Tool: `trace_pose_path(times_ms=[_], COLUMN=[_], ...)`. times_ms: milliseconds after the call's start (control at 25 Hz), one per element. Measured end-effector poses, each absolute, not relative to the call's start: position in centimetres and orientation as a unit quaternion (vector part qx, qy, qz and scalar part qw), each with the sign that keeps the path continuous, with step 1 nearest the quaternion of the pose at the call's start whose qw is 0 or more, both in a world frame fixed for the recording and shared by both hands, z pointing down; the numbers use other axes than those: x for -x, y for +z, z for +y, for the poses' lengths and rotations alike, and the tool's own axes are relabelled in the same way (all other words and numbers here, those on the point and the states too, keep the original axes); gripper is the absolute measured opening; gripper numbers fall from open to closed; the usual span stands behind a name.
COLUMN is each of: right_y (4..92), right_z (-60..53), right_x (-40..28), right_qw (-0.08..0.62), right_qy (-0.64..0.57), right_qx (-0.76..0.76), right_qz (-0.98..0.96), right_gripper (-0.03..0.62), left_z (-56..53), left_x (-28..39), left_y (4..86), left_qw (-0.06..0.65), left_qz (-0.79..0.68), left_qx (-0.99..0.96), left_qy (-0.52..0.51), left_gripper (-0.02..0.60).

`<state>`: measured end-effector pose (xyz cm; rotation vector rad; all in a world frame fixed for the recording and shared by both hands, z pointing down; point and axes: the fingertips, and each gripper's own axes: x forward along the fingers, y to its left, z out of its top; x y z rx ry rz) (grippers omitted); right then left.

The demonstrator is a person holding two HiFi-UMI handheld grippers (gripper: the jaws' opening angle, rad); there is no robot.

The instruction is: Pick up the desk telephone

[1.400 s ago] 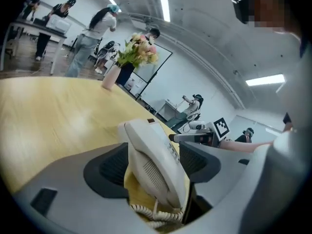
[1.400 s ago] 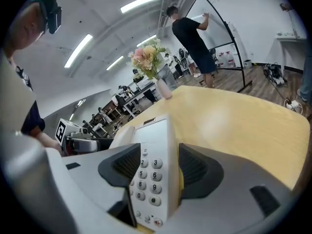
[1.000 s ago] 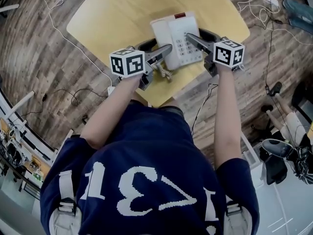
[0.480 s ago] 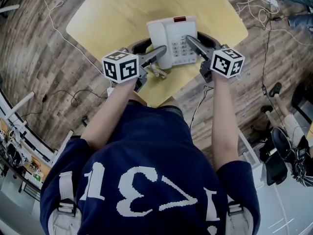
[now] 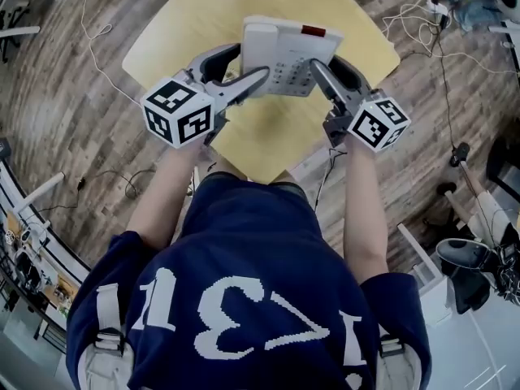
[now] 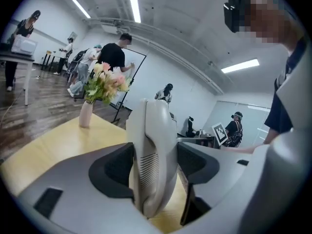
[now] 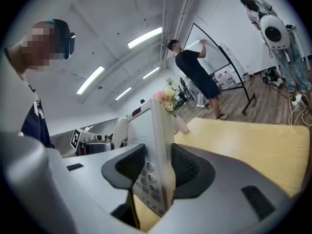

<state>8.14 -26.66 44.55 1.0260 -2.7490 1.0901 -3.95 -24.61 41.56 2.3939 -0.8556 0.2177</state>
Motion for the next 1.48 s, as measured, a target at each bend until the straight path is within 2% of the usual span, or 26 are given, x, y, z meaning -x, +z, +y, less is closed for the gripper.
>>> trace_pose_path(times_ms=[320,600,1040,1480], right_y=[35.4,29.7,25.9,24.7], right_z=[-26.4,-24.9,-23.3,-22.7], right_x=[-8.5,-8.7,-9.3,-9.4], right_qw=[-0.044,-0.066,-0.076,-0.072], right_qy=[0.258,0.195,0.159,0.149], right_qx=[-0.365,-0.381,-0.394,-0.396], right_qz=[-0.894,-0.901,-0.902,-0.903], right_gripper=[0.176,0.172,0.17,0.17], left_z=[-24.9,-23.8,-22.4,-21.8], left_x=[3.9,3.9,3.4,3.2], left_y=[32.8,27.4,24.0,23.0], left_qw=[0.196,0.142,0.108,0.103], left_qz=[-0.289,-0.273,-0.254,-0.253], left_qx=[-0.936,-0.951,-0.961,-0.962], left_qy=[0.048,0.024,0.012,0.01], left_gripper=[0.291,0.291,0.291,0.291])
